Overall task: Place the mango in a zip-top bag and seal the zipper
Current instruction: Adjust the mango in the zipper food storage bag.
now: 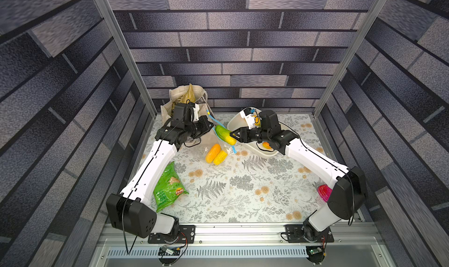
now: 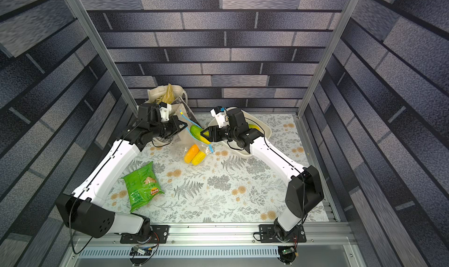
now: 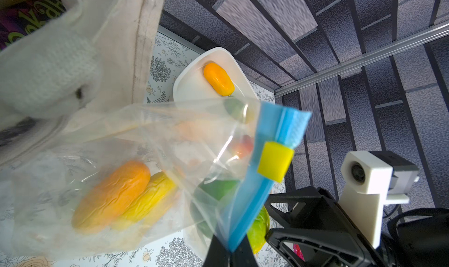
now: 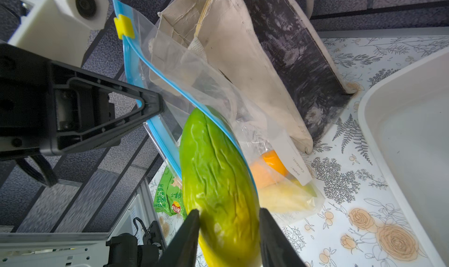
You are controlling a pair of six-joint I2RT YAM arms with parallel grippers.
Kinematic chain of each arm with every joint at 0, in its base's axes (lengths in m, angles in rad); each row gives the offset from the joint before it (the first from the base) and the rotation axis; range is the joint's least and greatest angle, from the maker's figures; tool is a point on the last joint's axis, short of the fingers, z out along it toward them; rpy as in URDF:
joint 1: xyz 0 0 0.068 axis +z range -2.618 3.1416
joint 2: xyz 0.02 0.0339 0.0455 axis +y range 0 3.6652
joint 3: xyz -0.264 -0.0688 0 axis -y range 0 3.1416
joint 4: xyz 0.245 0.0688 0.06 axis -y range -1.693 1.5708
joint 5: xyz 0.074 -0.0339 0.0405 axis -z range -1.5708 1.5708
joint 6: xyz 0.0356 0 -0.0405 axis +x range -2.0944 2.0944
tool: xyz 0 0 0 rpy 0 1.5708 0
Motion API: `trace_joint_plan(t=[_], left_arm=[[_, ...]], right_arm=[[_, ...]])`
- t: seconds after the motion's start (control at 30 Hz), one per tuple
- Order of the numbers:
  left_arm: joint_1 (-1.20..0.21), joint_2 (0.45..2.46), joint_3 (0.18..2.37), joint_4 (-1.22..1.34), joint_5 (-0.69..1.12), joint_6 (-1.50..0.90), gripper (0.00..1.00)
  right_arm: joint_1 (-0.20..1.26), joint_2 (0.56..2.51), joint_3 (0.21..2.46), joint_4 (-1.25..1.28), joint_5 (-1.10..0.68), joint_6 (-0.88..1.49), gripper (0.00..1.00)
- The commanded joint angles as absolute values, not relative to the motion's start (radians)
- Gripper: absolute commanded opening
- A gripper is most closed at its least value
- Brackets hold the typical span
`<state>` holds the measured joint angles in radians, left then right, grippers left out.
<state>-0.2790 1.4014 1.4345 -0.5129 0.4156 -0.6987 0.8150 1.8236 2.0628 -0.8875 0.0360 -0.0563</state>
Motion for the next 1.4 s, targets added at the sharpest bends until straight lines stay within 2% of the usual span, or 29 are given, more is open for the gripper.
trace_joint_plan(t=[0.0,0.2,0.33,0.5,0.6,0.67,0.73,0.8,0.83,0.93,1.03,1.1,1.13,1.37], left_arm=[[-0.266,1.385,1.43,-0.495,0.431,-0.698,0.0],[-0.261,1.382,1.43,-0.494,0.431,-0.696,0.0],[-0.261,1.385,1.431,-0.492,0.432,-0.698,0.0],[-0.261,1.389,1.436,-0.495,0.436,-0.698,0.0],[-0.26,1.391,1.439,-0.495,0.438,-0.699,0.0],[-0.261,1.393,1.439,-0.495,0.437,-0.699,0.0],[-0.261,1.393,1.439,-0.496,0.434,-0.699,0.0],[-0.261,1.394,1.44,-0.495,0.435,-0.699,0.0],[-0.26,1.394,1.442,-0.495,0.436,-0.699,0.0],[-0.261,1.396,1.443,-0.495,0.436,-0.699,0.0],[-0.262,1.397,1.447,-0.498,0.436,-0.698,0.0],[-0.262,1.397,1.447,-0.498,0.434,-0.697,0.0],[-0.261,1.398,1.447,-0.499,0.434,-0.697,0.0],[-0.261,1.4,1.447,-0.503,0.428,-0.696,0.0]], right_arm=[[0.79,1.736,1.954,-0.728,-0.034,0.02,0.84],[0.709,1.53,1.569,-0.453,-0.186,0.2,0.9],[0.648,1.484,1.399,-0.291,-0.304,0.31,0.83],[0.614,1.525,1.372,-0.221,-0.383,0.35,0.7],[0.612,1.55,1.388,-0.184,-0.438,0.366,0.55],[0.612,1.57,1.398,-0.171,-0.465,0.375,0.48],[0.612,1.592,1.415,-0.186,-0.472,0.38,0.48],[0.613,1.605,1.417,-0.185,-0.481,0.387,0.56],[0.613,1.606,1.407,-0.166,-0.482,0.398,0.56],[0.614,1.615,1.402,-0.143,-0.494,0.416,0.43],[0.615,1.621,1.421,-0.16,-0.495,0.402,0.4],[0.62,1.627,1.442,-0.192,-0.499,0.379,0.43],[0.625,1.63,1.453,-0.208,-0.495,0.368,0.51],[0.634,1.599,1.463,-0.268,-0.395,0.321,0.8]])
